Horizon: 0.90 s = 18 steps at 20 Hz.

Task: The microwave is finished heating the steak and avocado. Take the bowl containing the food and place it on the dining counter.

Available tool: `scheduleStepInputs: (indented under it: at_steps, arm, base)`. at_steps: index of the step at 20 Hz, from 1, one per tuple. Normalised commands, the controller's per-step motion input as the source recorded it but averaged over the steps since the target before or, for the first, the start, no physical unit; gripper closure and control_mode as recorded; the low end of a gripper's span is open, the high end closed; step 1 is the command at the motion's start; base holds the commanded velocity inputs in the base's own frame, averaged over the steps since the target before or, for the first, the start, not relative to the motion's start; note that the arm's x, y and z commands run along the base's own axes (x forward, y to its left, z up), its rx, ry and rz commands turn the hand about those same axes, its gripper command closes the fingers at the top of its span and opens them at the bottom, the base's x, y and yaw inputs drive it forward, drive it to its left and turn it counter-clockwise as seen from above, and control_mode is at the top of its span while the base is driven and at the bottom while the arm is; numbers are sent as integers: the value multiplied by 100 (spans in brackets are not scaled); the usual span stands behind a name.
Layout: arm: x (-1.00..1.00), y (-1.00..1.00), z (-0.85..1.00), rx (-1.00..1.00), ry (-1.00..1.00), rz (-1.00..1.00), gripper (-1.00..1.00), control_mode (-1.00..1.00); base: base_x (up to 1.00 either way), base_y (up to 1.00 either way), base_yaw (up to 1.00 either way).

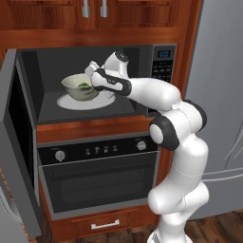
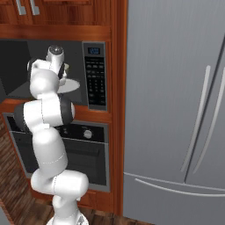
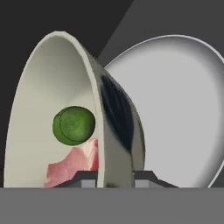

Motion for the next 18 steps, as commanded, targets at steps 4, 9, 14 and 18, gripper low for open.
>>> scheduleStepInputs:
  at_steps: [4,9,14,18]
  arm:
    - [0,0,0,0,0,0,100,-100]
    - [-7,0,0,0,0,0,100,-100]
    - [-51,-5,0,0,0,0,100,-100]
    - [-68,-8,0,0,0,0,100,-100]
  base:
    - [0,0,0]
    - [0,0,0]
    - [0,0,0]
    - [0,0,0]
